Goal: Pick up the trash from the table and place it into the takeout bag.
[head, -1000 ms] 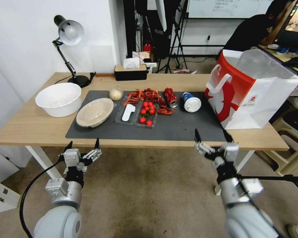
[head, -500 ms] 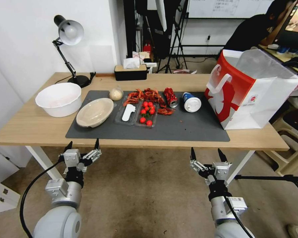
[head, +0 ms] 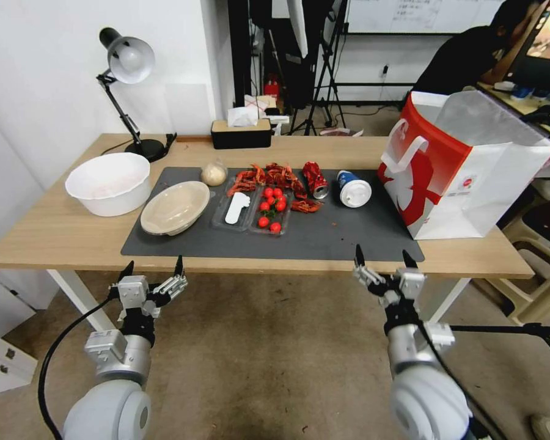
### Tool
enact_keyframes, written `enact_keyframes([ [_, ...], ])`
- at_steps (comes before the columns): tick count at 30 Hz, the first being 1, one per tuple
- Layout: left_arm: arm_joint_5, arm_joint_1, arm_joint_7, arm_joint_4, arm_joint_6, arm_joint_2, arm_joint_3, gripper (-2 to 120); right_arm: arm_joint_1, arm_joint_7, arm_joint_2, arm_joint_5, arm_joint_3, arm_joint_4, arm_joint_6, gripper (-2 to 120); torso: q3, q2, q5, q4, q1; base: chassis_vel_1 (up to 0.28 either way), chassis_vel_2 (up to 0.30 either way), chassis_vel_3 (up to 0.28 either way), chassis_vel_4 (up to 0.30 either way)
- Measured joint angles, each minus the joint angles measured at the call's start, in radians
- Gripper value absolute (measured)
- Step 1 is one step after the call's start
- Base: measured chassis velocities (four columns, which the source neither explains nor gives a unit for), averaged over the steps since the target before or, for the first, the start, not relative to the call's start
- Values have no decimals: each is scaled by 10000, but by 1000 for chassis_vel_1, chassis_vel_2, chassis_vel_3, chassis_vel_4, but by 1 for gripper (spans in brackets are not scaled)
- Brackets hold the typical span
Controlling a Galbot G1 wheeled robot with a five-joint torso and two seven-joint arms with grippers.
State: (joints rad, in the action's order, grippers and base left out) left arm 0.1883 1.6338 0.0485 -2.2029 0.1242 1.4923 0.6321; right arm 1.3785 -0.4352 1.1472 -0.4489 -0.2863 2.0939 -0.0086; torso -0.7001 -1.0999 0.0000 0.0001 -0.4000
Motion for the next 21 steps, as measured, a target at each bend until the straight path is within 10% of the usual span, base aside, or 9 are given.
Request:
enact_keyframes([
  [21, -16, -3, -9, 24, -147, 118, 108, 100, -5368, 349, -1100, -4037, 1660, -3596, -949, 100, 0, 0, -1, -1, -1, 0, 0, 0, 0],
])
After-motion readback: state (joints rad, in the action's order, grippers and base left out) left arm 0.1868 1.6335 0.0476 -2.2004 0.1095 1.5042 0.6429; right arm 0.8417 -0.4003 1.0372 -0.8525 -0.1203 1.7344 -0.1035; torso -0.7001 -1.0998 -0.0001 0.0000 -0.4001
